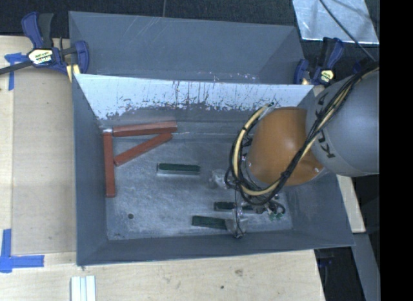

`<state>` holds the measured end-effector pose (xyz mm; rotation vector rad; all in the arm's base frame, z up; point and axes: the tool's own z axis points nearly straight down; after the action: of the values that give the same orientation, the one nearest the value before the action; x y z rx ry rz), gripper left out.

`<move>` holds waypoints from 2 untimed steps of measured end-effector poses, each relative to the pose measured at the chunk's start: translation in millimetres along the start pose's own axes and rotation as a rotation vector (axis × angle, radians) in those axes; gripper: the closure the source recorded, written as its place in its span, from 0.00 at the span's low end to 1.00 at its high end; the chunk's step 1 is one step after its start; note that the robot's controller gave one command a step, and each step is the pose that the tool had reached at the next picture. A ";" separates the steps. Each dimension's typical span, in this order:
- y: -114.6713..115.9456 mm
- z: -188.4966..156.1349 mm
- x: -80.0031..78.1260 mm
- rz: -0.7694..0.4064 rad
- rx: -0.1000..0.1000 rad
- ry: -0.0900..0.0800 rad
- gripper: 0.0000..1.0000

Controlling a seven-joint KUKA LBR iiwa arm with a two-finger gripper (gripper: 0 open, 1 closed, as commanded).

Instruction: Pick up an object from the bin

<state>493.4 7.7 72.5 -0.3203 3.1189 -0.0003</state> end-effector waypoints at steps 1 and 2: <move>0.1 -1.5 1.9 0.000 -0.001 0.011 1.00; -0.1 0.1 0.2 0.000 0.000 0.000 0.00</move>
Offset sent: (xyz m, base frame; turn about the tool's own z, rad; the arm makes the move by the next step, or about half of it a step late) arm 0.0000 0.0000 0.0000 0.0000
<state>493.3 7.6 72.4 -0.3203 3.1193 -0.0003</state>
